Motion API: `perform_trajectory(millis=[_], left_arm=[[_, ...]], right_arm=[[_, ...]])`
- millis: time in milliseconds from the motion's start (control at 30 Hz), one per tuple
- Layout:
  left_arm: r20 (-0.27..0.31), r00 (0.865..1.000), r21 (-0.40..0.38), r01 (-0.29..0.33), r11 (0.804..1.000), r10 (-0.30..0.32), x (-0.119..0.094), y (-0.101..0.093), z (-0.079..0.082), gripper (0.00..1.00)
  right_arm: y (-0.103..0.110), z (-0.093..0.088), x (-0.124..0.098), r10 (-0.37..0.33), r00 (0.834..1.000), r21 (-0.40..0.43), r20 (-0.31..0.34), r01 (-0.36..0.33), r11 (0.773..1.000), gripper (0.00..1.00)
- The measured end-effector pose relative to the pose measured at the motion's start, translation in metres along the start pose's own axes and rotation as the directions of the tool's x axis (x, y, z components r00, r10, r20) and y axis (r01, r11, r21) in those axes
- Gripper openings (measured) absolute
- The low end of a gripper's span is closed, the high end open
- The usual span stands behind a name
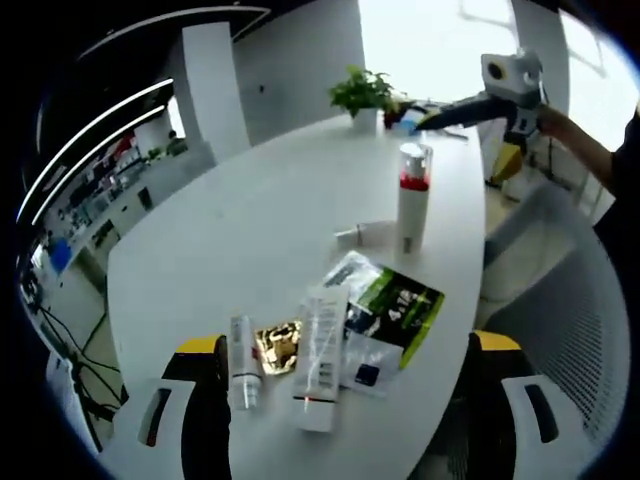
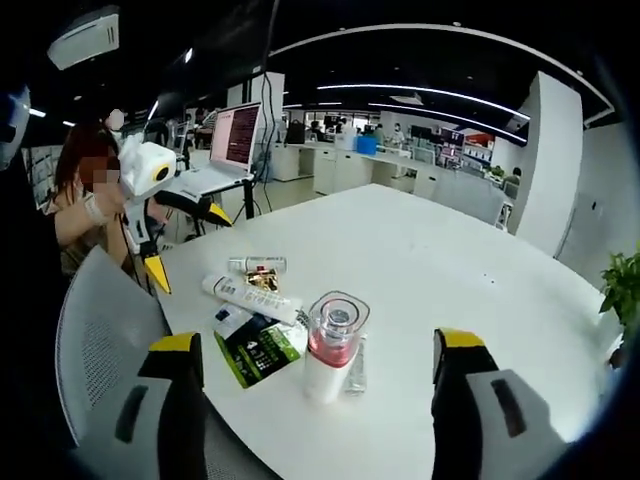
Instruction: Arrange the skincare products in the storage area until every visible bottle or jar stands upright without overlapping.
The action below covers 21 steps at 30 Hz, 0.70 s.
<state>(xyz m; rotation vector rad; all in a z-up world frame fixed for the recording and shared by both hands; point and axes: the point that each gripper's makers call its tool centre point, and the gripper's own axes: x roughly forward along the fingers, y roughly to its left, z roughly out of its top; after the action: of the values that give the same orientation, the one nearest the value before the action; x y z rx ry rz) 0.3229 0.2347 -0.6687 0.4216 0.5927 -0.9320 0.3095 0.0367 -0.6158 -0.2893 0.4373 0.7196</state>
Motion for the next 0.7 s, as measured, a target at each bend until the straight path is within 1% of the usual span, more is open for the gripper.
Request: perform_trajectory(millis=[100, 133, 267, 367, 400, 433, 500, 567, 700], left_arm=[[-0.006, 1.0, 0.009, -0.014, 1.0, 0.014, -0.002, 0.002, -0.002, 0.97], [-0.011, 1.0, 0.01, -0.018, 1.0, 0.018, -0.003, 0.002, -0.003, 0.97], [-0.015, 1.0, 0.016, -0.023, 1.0, 0.024, -0.005, 0.002, -0.005, 0.97], [-0.056, 0.997, 0.038, -0.056, 0.998, 0.058, -0.003, 0.008, -0.015, 0.97], [-0.088, 0.992, 0.078, -0.08, 0.994, 0.086, -0.003, 0.013, -0.021, 0.97], [-0.097, 0.991, 0.101, -0.081, 0.992, 0.091, -0.001, 0.013, -0.024, 0.97], [-0.116, 0.99, 0.083, -0.07, 0.994, 0.079, 0.002, 0.01, -0.029, 0.97], [-0.118, 0.991, 0.069, -0.053, 0.996, 0.061, 0.005, 0.008, -0.032, 0.97], [-0.122, 0.991, 0.066, -0.05, 0.997, 0.057, 0.006, 0.008, -0.034, 0.97]], right_arm=[[0.001, -0.004, 0.0, -0.006, 1.0, 0.016, -0.008, 0.006, 1.0, 1.0], [-0.001, -0.003, -0.001, -0.019, 1.0, 0.019, 0.001, 0.019, 1.0, 1.0], [0.004, -0.004, -0.002, -0.001, 1.0, 0.037, 0.007, 0.001, 0.999, 1.0], [0.006, -0.003, -0.003, 0.0, 1.0, 0.045, 0.023, -0.001, 0.999, 1.0], [0.006, -0.003, -0.003, 0.0, 1.0, 0.049, 0.023, -0.001, 0.999, 1.0], [0.006, -0.001, -0.003, -0.005, 0.999, 0.055, 0.035, 0.003, 0.998, 1.0], [0.007, -0.001, -0.002, -0.003, 0.999, 0.071, 0.042, 0.0, 0.997, 1.0], [0.006, -0.002, -0.002, -0.006, 0.999, 0.069, 0.041, 0.003, 0.998, 1.0], [0.006, -0.005, -0.002, -0.007, 0.999, 0.057, 0.031, 0.005, 0.998, 1.0]])
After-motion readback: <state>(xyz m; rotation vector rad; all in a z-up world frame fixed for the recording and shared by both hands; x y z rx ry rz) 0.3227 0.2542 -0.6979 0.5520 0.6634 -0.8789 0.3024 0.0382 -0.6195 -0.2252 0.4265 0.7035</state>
